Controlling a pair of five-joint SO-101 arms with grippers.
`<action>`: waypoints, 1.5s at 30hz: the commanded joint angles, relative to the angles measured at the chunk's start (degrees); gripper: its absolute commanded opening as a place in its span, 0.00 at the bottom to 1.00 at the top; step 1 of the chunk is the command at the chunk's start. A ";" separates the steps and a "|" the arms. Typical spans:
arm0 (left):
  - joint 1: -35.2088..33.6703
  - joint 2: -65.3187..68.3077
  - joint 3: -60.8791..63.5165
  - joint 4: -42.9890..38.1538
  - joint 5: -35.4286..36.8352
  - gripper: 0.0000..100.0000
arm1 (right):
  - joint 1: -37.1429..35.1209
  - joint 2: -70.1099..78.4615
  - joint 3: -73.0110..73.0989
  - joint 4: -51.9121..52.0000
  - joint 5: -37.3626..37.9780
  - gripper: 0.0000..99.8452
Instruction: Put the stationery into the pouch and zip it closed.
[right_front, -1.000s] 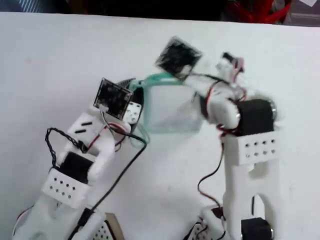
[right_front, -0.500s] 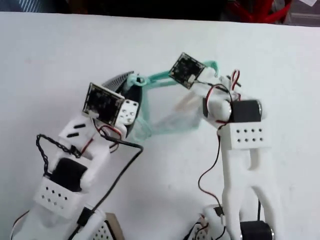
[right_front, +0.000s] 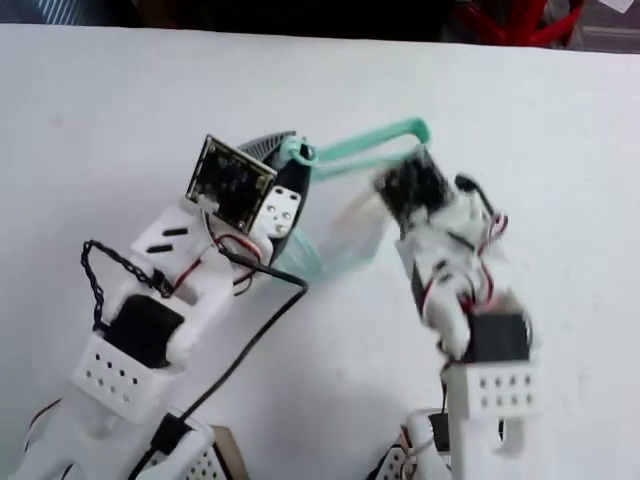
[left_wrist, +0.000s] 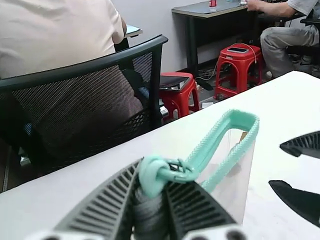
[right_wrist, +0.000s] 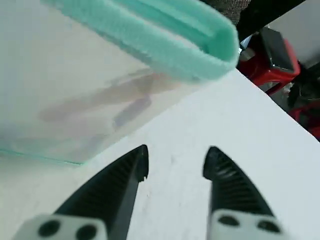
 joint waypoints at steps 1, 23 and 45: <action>-0.13 0.04 -3.69 0.88 0.70 0.02 | 2.59 -11.12 9.76 -9.36 2.02 0.01; -0.04 0.48 -8.35 5.54 0.18 0.03 | 10.77 40.04 -5.98 -44.62 -37.10 0.02; 3.56 11.56 -14.42 5.19 0.35 0.03 | -7.60 19.47 12.31 -45.14 -24.09 0.02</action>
